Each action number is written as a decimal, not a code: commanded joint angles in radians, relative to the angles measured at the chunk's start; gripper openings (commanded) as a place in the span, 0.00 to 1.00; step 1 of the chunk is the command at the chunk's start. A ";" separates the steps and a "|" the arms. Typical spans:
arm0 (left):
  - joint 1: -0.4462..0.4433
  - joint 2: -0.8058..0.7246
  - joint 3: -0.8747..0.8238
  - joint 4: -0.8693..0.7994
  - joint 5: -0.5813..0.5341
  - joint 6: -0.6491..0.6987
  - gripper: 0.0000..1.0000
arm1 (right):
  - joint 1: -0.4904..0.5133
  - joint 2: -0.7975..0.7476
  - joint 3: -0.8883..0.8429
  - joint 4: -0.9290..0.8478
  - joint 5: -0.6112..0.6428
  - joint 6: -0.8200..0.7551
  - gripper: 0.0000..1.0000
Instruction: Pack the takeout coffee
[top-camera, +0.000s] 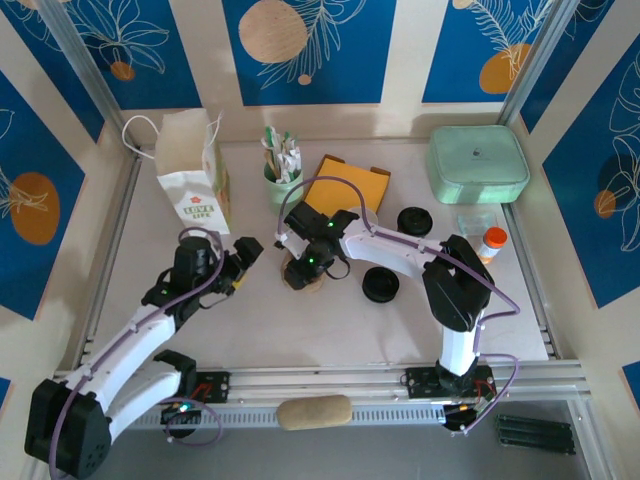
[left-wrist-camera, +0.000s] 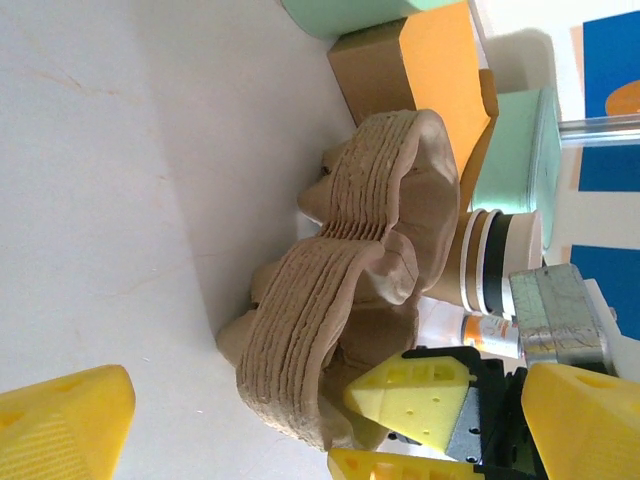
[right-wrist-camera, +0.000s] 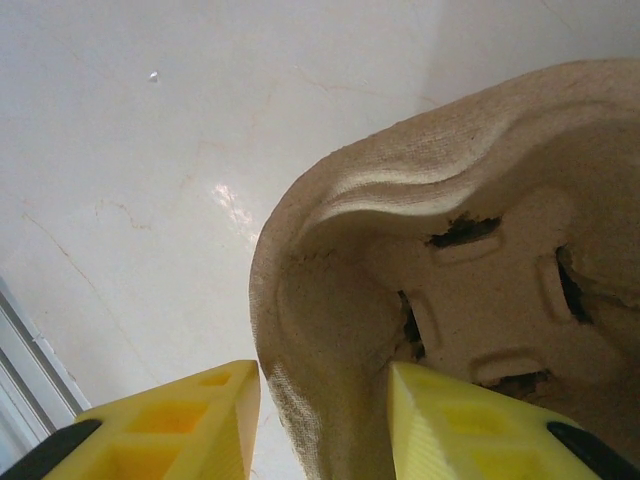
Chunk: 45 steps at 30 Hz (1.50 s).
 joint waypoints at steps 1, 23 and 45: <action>0.014 -0.015 -0.005 -0.021 -0.019 -0.009 1.00 | 0.004 -0.004 -0.007 -0.015 -0.031 -0.011 0.38; 0.018 -0.001 -0.007 0.007 0.009 -0.009 0.99 | 0.006 -0.014 -0.039 0.005 -0.013 -0.037 0.41; 0.017 0.014 0.000 0.030 0.032 -0.009 0.99 | 0.006 -0.068 -0.004 -0.011 -0.020 -0.044 0.28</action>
